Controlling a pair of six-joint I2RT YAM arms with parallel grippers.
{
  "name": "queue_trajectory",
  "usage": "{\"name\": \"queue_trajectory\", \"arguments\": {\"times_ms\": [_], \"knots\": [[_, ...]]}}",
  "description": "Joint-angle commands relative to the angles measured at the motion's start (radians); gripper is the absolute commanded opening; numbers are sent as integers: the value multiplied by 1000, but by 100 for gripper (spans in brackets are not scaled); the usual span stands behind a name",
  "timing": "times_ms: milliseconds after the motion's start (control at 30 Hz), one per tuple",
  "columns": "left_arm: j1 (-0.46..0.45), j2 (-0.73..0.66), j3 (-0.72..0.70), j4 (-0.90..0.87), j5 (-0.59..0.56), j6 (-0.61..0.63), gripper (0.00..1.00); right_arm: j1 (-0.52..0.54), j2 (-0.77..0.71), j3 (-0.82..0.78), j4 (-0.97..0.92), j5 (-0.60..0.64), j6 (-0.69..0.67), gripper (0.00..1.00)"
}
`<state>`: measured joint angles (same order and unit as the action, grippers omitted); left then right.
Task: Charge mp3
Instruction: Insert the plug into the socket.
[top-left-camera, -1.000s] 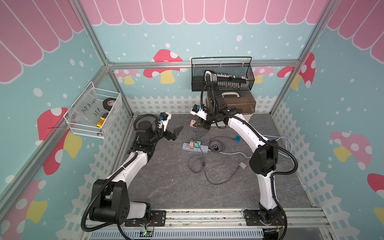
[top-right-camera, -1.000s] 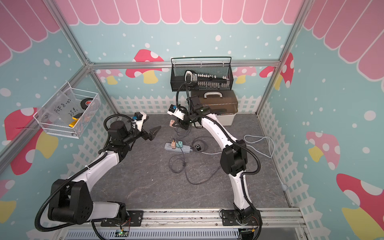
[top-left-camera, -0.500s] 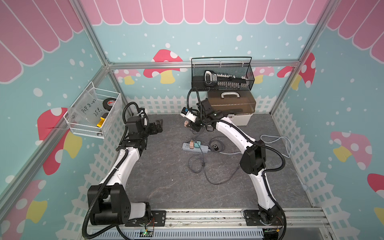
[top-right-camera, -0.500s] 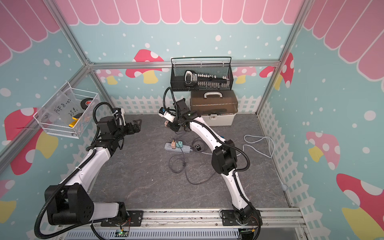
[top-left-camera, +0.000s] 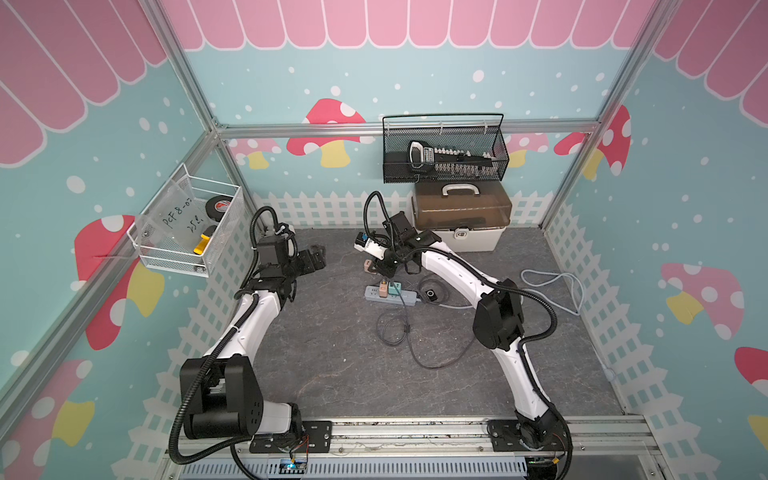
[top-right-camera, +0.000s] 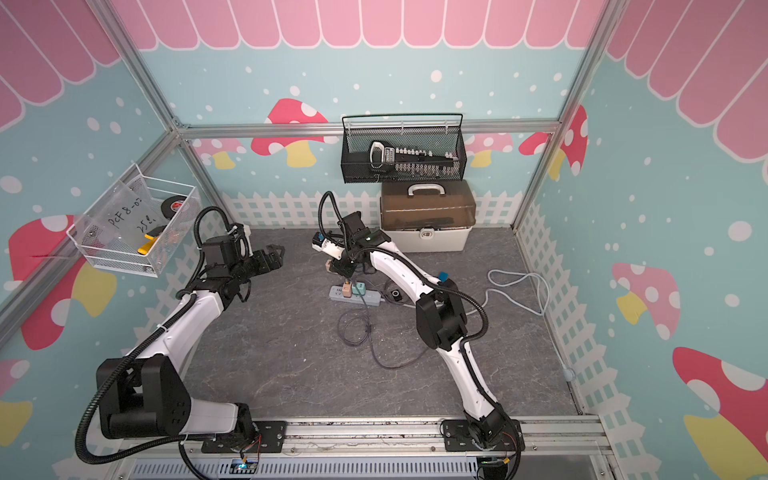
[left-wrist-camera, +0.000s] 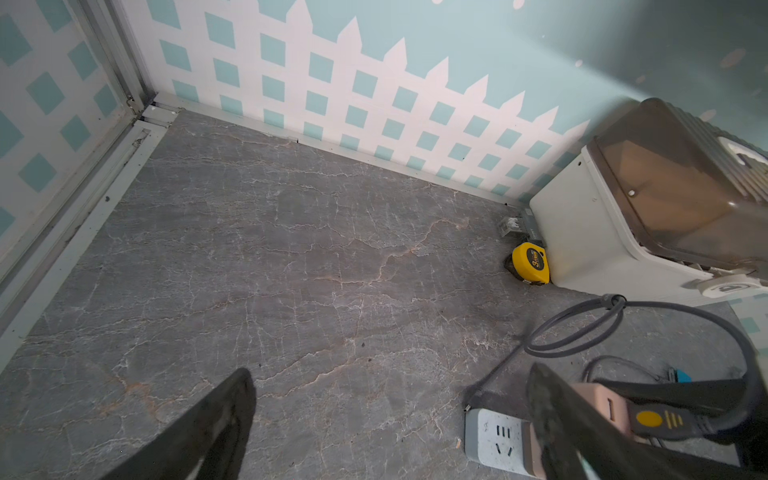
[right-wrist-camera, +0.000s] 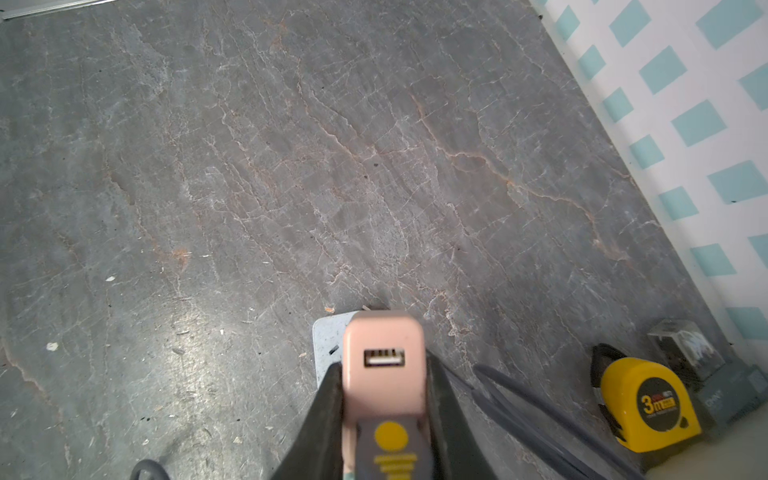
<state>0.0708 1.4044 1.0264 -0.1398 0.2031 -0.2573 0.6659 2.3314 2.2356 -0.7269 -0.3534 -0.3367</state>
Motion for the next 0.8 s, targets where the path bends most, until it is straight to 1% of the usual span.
{"name": "queue_trajectory", "arguments": {"times_ms": [0,200,600,700,767], "knots": [[6,10,17,-15,21,-15,98,3,37,-7,-60,-60,-24,1],[6,21,18,-13,42,-15,95,14,60,-4,-92,-57,-30,0],[6,31,13,-12,58,-17,93,33,98,5,-97,24,15,0],[5,36,11,-10,67,-8,91,34,103,6,-98,29,9,0],[6,37,0,1,104,24,90,34,110,12,-99,29,7,0]]}}
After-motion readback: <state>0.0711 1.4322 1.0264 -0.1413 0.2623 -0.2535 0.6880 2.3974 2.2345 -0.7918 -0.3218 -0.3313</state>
